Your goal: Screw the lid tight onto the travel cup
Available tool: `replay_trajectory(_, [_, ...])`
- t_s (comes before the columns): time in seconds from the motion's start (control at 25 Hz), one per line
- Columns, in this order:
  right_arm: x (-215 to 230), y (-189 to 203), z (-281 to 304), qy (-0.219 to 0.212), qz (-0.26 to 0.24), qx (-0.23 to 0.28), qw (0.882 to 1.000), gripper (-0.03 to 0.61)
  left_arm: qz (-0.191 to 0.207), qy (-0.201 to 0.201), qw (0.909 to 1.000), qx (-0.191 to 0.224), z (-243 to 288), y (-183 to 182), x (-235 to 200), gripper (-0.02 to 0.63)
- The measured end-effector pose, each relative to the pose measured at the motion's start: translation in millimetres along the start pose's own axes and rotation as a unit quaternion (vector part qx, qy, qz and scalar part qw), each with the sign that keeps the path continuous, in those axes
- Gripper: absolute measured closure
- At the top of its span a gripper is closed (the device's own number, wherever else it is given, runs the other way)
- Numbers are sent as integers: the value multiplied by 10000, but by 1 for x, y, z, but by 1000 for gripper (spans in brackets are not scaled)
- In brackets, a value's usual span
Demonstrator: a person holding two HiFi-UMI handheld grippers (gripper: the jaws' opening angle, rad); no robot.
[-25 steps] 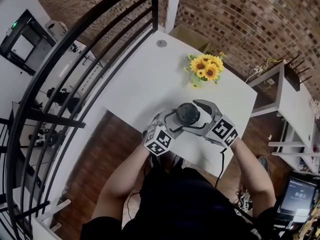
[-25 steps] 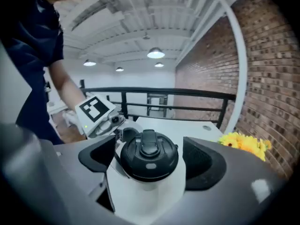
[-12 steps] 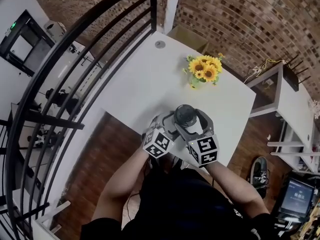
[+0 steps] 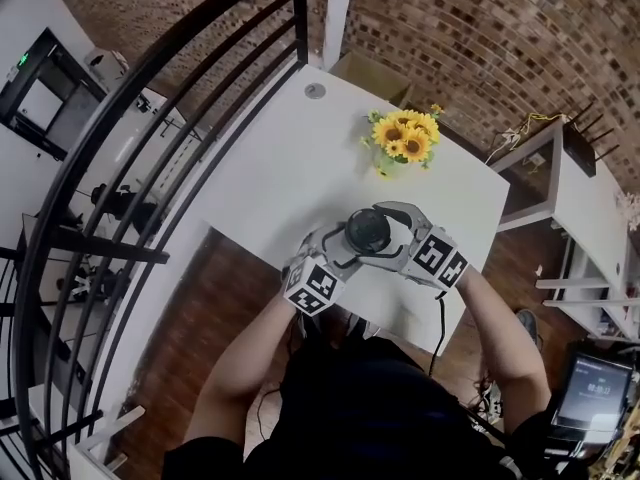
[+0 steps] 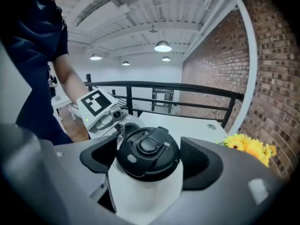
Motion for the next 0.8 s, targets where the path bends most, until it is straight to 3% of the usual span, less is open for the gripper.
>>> replay_trajectory(0.12, [0, 4, 0, 86, 135, 75, 9998, 163, 0, 24, 10000, -12, 0, 1, 1, 291])
replay_trajectory(0.24, [-11, 7, 0, 882, 574, 511, 9931, 166, -2, 26, 10000, -5, -1, 1, 0, 293])
replay_trajectory(0.4, [-27, 12, 8, 2065, 1274, 691, 9676, 166, -49, -2, 10000, 21, -2, 3, -1, 293])
replay_trajectory(0.56, [-37, 13, 17, 2973, 1772, 747, 9352, 166, -61, -33, 10000, 32, -1, 4, -2, 293])
replay_trajectory(0.64, [-37, 12, 19, 3142, 1854, 719, 9283, 166, -67, -79, 9999, 4, 0, 3, -2, 291])
replay_trajectory(0.76, [-32, 14, 13, 2747, 1847, 771, 9405, 166, -193, -150, 9992, -326, 2, 1, 1, 288])
replay_trajectory(0.8, [-30, 14, 6, 2510, 1896, 923, 9447, 166, -286, -141, 9982, -507, 2, 2, 2, 260])
Point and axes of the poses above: the fingertips, and each gripper's own axes: z forward along the fingers, x to its right, y out of its underside, the point moved 9 cm from there along -z, backward along the fingers, and after that the axes turned 5 degrees about -y, right-handed, at the moved point
